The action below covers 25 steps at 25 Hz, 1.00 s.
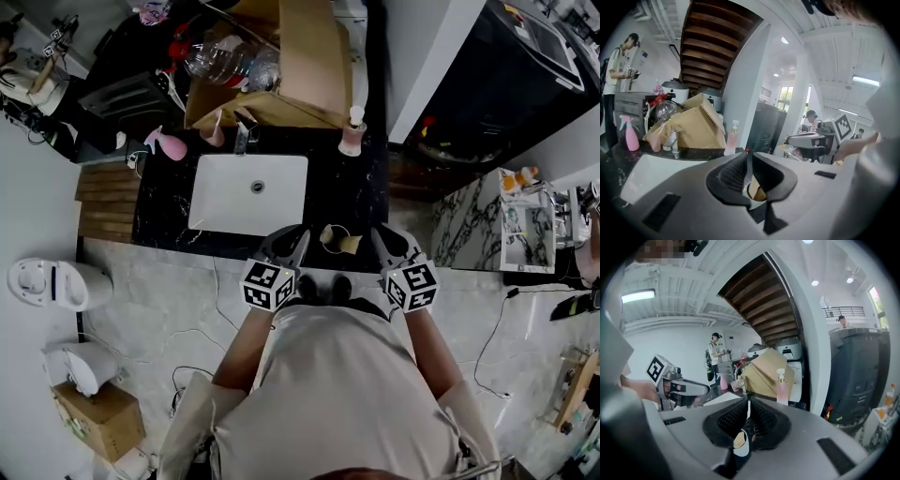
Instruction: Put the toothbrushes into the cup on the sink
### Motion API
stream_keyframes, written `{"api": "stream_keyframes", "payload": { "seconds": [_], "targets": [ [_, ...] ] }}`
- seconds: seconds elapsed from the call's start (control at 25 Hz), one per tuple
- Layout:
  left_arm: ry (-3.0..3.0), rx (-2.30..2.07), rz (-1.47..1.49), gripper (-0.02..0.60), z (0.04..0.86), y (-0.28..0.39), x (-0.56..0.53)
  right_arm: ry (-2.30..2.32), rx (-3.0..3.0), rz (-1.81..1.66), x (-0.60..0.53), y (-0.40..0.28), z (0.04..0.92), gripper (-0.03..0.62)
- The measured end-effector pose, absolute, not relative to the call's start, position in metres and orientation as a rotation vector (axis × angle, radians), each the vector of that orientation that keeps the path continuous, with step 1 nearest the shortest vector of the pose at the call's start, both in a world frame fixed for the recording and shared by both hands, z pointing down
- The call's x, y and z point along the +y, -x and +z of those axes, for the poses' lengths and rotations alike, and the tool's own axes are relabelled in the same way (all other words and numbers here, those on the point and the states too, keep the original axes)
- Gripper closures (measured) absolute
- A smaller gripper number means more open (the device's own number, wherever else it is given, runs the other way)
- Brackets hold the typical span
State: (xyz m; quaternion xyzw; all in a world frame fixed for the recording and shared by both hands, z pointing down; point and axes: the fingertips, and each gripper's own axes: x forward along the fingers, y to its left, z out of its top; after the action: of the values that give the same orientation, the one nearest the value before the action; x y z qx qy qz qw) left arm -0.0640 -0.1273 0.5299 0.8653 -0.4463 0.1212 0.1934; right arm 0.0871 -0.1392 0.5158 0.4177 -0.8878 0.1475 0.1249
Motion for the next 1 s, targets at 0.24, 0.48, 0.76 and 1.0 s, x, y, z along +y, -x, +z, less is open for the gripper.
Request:
{"api": "stream_keyframes", "payload": {
  "seconds": [0.24,0.48,0.76,1.0],
  "targets": [
    [-2.444,-1.303,0.299,0.563,0.507,0.078,-0.126,-1.183,-2.632,0.364,-0.138,-0.076,0.492,0.554],
    [-2.480,-1.341,0.240,0.572,0.480,0.087,-0.125,-1.178,-2.675,0.324,-0.139,-0.073,0.473,0.554],
    [-2.487,-1.368,0.221,0.574,0.469,0.097,-0.124,-1.183,-2.701,0.287,-0.140,-0.070,0.456,0.560],
    [-2.473,-1.370,0.199,0.574,0.469,0.101,-0.120,-1.174,-2.706,0.279,-0.142,-0.066,0.454,0.560]
  ]
}}
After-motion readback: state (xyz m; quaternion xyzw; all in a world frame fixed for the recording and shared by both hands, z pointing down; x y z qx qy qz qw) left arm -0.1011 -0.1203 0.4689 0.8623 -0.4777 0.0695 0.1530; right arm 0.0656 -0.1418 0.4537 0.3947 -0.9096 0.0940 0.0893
